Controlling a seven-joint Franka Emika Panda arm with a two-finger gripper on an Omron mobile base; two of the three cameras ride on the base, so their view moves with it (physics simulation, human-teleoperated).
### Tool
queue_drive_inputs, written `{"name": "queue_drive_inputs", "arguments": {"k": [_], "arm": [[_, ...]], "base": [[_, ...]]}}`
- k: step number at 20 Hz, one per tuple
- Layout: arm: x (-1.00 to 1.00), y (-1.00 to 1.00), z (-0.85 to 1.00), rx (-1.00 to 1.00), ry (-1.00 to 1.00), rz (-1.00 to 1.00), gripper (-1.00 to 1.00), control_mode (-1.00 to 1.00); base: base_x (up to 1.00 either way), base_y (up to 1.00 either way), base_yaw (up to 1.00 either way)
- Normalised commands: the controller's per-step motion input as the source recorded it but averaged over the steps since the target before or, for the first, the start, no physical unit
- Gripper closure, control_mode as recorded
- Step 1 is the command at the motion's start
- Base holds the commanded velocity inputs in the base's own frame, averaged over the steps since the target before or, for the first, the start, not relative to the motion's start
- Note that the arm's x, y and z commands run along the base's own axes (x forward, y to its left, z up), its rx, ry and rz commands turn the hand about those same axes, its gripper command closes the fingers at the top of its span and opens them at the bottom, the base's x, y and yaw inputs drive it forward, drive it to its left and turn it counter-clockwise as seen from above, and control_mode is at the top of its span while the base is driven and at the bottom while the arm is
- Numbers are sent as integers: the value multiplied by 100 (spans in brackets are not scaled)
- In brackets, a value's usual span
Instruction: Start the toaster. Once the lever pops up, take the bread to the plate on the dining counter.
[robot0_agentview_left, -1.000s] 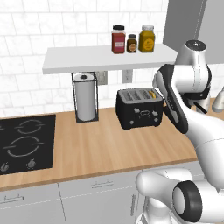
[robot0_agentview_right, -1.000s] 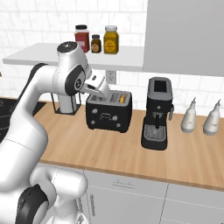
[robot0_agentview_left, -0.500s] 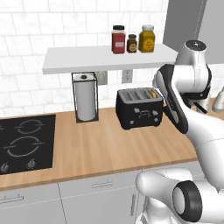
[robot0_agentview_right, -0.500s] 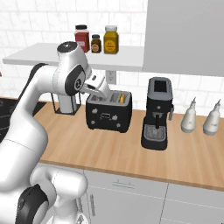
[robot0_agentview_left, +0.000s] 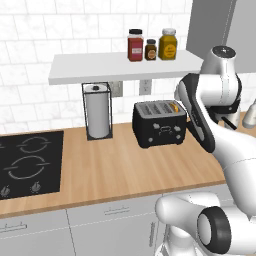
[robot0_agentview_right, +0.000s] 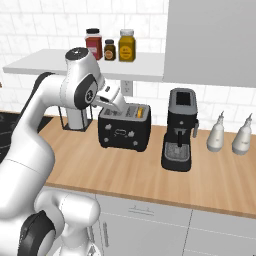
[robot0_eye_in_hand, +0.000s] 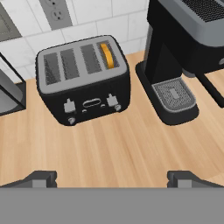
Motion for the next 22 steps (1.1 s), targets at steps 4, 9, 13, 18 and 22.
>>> {"name": "queue_drive_inputs", "arguments": {"k": [4,9,13,18,22], "arm": [[0,0,0,0,0,0,-100,-100],[0,0,0,0,0,0,-100,-100],[0,0,0,0,0,0,-100,-100],[0,0,0,0,0,0,-100,-100],[0,0,0,0,0,0,-100,-100]], "base": [[0,0,0],[0,0,0],[0,0,0],[0,0,0],[0,0,0]]}}
